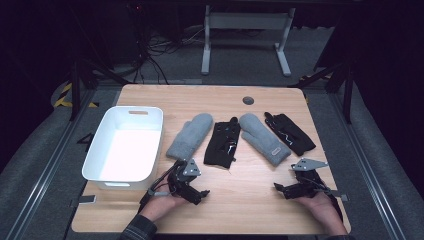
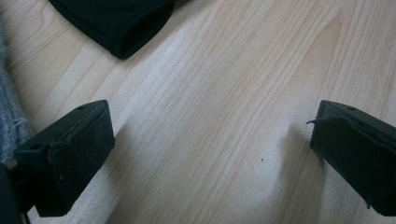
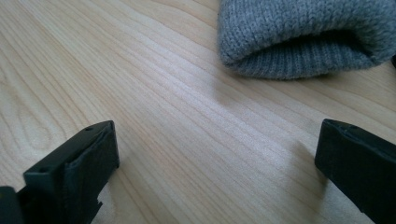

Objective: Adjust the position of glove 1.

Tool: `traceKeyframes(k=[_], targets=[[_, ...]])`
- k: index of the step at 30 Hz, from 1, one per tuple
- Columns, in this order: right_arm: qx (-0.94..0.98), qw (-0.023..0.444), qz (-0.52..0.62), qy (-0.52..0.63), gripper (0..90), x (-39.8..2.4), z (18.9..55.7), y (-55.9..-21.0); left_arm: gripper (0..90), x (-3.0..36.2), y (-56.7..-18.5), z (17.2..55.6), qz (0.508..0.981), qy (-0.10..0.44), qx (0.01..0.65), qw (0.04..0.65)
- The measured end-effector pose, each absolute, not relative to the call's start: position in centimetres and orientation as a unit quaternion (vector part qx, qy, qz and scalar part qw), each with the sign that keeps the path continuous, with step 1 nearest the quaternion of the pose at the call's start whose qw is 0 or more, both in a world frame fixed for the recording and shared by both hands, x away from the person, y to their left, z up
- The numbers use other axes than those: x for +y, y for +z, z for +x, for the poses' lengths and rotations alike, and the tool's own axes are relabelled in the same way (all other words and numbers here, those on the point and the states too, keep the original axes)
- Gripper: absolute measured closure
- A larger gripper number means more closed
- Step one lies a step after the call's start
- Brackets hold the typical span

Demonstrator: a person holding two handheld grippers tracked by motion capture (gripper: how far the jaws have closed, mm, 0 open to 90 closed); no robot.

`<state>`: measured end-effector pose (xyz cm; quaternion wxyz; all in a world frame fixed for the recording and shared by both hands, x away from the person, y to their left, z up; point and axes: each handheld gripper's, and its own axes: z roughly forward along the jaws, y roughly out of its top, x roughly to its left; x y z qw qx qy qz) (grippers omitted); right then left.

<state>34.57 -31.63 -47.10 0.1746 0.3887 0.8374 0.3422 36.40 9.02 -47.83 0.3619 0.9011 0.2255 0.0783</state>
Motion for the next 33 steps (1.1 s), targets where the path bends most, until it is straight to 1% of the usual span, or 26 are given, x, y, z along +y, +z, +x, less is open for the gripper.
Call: traceKeyframes(k=[4, 6, 7, 12, 14, 15, 17, 20, 24, 29, 31, 33], targets=[[0.84, 0.173, 0.384, 0.344, 1.9, -31.7, 34.5, -47.1, 0.2, 9.1, -47.8, 36.4, 0.901, 0.078, 0.225, 0.363], [0.842, 0.169, 0.378, 0.345, 10.1, -31.9, 34.5, -46.8, 0.2, 9.0, -47.9, 36.4, 0.901, 0.078, 0.225, 0.364], [0.843, 0.166, 0.376, 0.346, 12.6, -32.0, 34.5, -46.6, 0.2, 9.0, -47.8, 36.4, 0.901, 0.078, 0.225, 0.363], [0.843, 0.172, 0.372, 0.348, 18.0, -32.1, 34.6, -45.5, 0.1, 9.0, -47.9, 36.4, 0.901, 0.078, 0.225, 0.363], [0.842, 0.172, 0.37, 0.352, 22.9, -32.2, 34.7, -45.1, 0.1, 9.0, -47.8, 36.4, 0.901, 0.078, 0.227, 0.361], [0.842, 0.174, 0.369, 0.352, 26.2, -32.3, 34.8, -44.8, 0.1, 9.0, -47.8, 36.4, 0.901, 0.079, 0.227, 0.361], [0.839, 0.17, 0.367, 0.363, 37.3, -32.4, 35.0, -44.1, 0.1, 9.0, -47.8, 36.4, 0.901, 0.079, 0.227, 0.361], [0.835, 0.164, 0.368, 0.374, 47.8, -32.5, 35.5, -43.3, 0.1, 9.0, -47.8, 36.4, 0.901, 0.079, 0.227, 0.361], [0.829, 0.161, 0.37, 0.387, 67.4, -32.2, 36.5, -42.4, 0.0, 9.0, -47.8, 36.4, 0.9, 0.081, 0.23, 0.361], [0.83, 0.157, 0.369, 0.387, 85.3, -31.6, 38.0, -41.9, 0.1, 9.0, -47.8, 36.5, 0.9, 0.081, 0.23, 0.361], [0.832, 0.152, 0.367, 0.387, 89.4, -31.4, 38.7, -41.8, 0.1, 9.0, -47.8, 36.5, 0.9, 0.081, 0.23, 0.361], [0.833, 0.146, 0.367, 0.387, 89.7, -31.3, 39.2, -41.7, 0.2, 9.0, -47.8, 36.4, 0.9, 0.081, 0.23, 0.361]])
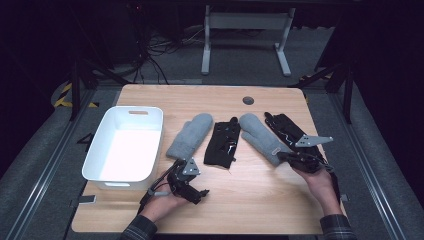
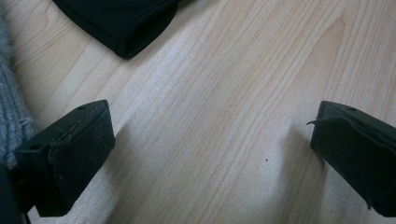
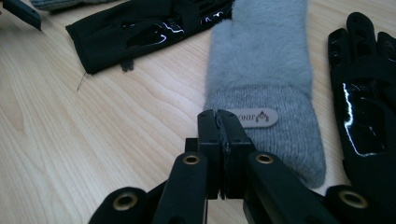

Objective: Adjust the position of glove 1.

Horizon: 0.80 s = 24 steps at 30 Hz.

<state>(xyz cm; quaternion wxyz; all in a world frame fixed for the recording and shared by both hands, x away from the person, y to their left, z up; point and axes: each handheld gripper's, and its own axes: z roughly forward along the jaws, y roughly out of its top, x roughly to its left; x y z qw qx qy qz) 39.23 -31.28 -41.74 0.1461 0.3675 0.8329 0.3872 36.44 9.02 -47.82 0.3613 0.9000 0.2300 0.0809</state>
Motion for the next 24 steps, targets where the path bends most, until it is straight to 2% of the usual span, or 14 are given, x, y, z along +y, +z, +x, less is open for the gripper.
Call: traceKeyframes(k=[10, 15, 24], targets=[[0.836, 0.14, 0.372, 0.379, 89.8, -30.7, 41.8, -42.2, 0.3, 9.0, -47.8, 36.5, 0.9, 0.081, 0.23, 0.361], [0.832, 0.149, 0.377, 0.378, 90.0, -31.0, 42.4, -42.4, 0.3, 9.0, -47.8, 36.5, 0.9, 0.081, 0.23, 0.361], [0.836, 0.137, 0.39, 0.361, 90.0, -30.8, 43.0, -43.5, 0.3, 9.0, -47.8, 36.4, 0.9, 0.08, 0.23, 0.361]])
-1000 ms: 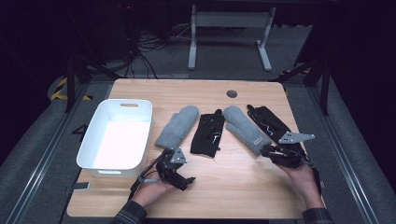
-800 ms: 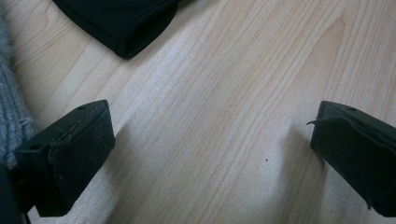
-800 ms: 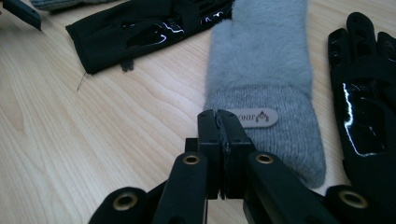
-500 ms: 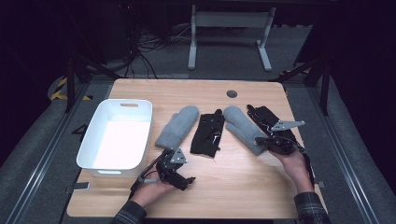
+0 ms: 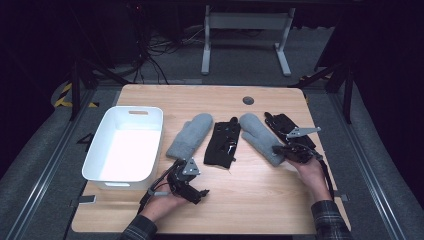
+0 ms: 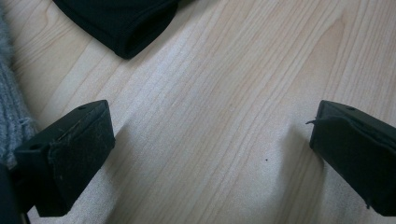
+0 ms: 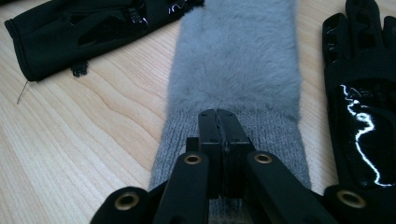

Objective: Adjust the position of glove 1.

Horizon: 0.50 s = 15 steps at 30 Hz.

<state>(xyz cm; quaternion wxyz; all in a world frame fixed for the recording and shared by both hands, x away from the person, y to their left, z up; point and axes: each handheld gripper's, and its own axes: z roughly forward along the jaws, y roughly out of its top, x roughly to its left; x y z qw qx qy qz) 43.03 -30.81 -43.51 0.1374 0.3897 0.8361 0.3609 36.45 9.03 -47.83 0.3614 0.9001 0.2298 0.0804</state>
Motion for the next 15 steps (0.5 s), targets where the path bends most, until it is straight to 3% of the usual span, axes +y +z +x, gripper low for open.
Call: traceKeyframes(k=[15], targets=[[0.853, 0.12, 0.371, 0.347, 90.0, -30.5, 40.5, -43.2, 0.3, 9.0, -47.8, 36.4, 0.9, 0.081, 0.23, 0.361]])
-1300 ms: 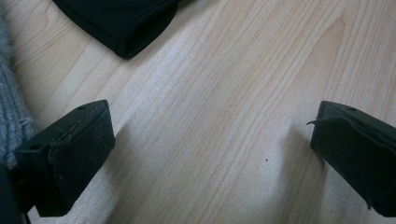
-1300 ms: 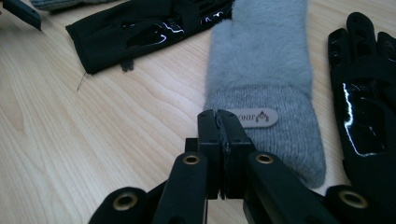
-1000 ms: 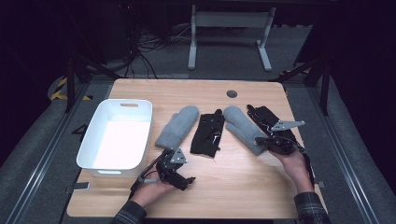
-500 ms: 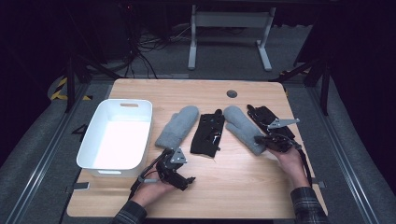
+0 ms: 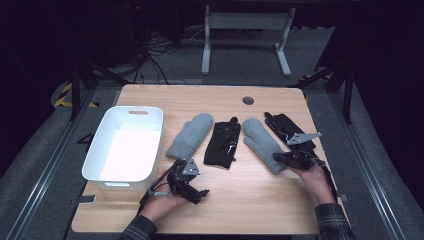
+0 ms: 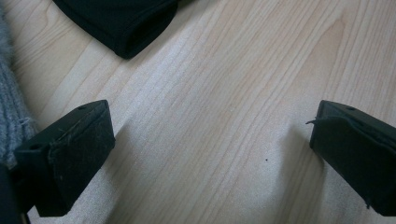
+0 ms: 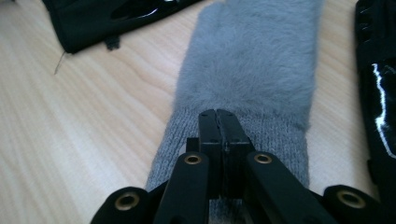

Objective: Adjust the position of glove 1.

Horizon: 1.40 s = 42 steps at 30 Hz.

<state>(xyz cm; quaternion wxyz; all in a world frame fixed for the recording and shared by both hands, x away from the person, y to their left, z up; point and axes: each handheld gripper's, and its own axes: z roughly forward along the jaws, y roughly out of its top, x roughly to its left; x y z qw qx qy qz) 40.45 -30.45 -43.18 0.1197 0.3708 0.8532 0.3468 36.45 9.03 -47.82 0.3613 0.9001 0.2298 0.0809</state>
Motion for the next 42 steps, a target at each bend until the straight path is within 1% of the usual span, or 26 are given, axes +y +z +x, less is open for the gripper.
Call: traceKeyframes(k=[12, 19, 23, 28, 32, 36, 42], targets=[[0.866, 0.109, 0.35, 0.339, 90.0, -29.4, 37.4, -43.0, 0.4, 9.0, -47.8, 36.4, 0.9, 0.08, 0.23, 0.362], [0.875, 0.095, 0.331, 0.341, 90.0, -28.8, 35.3, -43.1, 0.4, 9.0, -47.8, 36.4, 0.9, 0.08, 0.23, 0.362], [0.878, 0.099, 0.32, 0.342, 90.0, -28.5, 34.6, -42.9, 0.4, 9.0, -47.8, 36.4, 0.9, 0.08, 0.23, 0.362], [0.863, 0.122, 0.324, 0.368, 90.0, -29.5, 34.7, -41.6, 0.4, 9.0, -47.8, 36.4, 0.9, 0.081, 0.23, 0.362], [0.857, 0.134, 0.344, 0.361, 90.0, -31.0, 35.3, -41.8, 0.4, 9.0, -47.8, 36.4, 0.9, 0.08, 0.23, 0.362], [0.854, 0.136, 0.363, 0.347, 90.0, -32.3, 36.2, -42.5, 0.4, 9.0, -47.8, 36.4, 0.9, 0.08, 0.23, 0.362], [0.864, 0.124, 0.36, 0.33, 90.0, -32.1, 36.3, -43.2, 0.4, 9.0, -47.8, 36.4, 0.9, 0.081, 0.231, 0.362]])
